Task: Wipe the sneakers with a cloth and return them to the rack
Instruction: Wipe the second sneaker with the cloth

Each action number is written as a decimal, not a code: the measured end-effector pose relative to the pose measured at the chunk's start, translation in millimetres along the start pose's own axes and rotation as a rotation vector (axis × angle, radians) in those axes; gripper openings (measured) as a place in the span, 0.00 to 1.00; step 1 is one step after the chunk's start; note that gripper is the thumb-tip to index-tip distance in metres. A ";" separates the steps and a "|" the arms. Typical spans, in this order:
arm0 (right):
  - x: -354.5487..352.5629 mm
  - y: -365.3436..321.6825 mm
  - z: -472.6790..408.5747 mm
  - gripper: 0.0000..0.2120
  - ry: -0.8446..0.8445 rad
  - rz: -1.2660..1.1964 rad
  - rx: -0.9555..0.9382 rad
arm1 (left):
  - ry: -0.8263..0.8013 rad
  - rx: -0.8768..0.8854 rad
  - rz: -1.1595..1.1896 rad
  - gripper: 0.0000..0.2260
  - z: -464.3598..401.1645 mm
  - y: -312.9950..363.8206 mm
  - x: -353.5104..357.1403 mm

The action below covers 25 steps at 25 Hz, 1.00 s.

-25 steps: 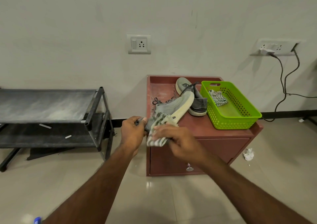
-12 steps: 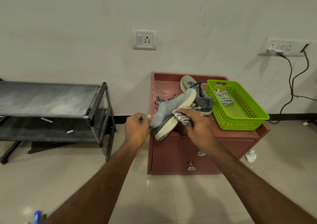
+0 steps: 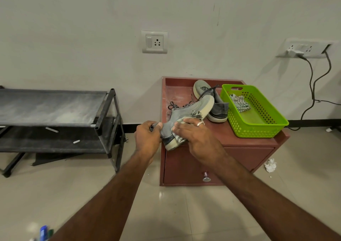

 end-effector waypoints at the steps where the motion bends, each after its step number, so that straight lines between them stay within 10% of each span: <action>1: -2.1 -1.6 0.3 0.17 -0.015 0.011 -0.021 | -0.005 0.008 -0.005 0.05 0.8 1.2 -0.5; 6: 10.0 -47.9 6.9 0.15 -0.241 -0.194 -0.226 | -0.003 0.022 -0.033 0.05 -1.3 2.8 -3.0; 9: -22.6 -16.4 -1.6 0.22 0.058 -0.498 0.195 | -0.035 0.029 -0.023 0.06 -0.2 5.3 -1.0; 12: -44.0 29.6 4.1 0.25 0.277 -0.246 0.360 | -0.030 0.031 -0.032 0.05 -3.1 2.5 -1.1; 20: -13.5 -26.5 -2.1 0.23 -0.053 -0.394 0.077 | 0.000 0.011 -0.005 0.05 -6.5 -3.0 -1.8; 25: -41.1 31.7 -5.4 0.18 0.327 -0.591 0.677 | -0.093 -0.070 0.122 0.08 -1.2 -0.9 -0.1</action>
Point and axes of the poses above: each hand's wrist, its own z-axis away from the middle knuckle, its own x-axis out of the palm, y = z × x, the point moved 5 cm from there along -z, towards the middle knuckle, and after that the axes turned 8 degrees about y, right-handed, at the moved point
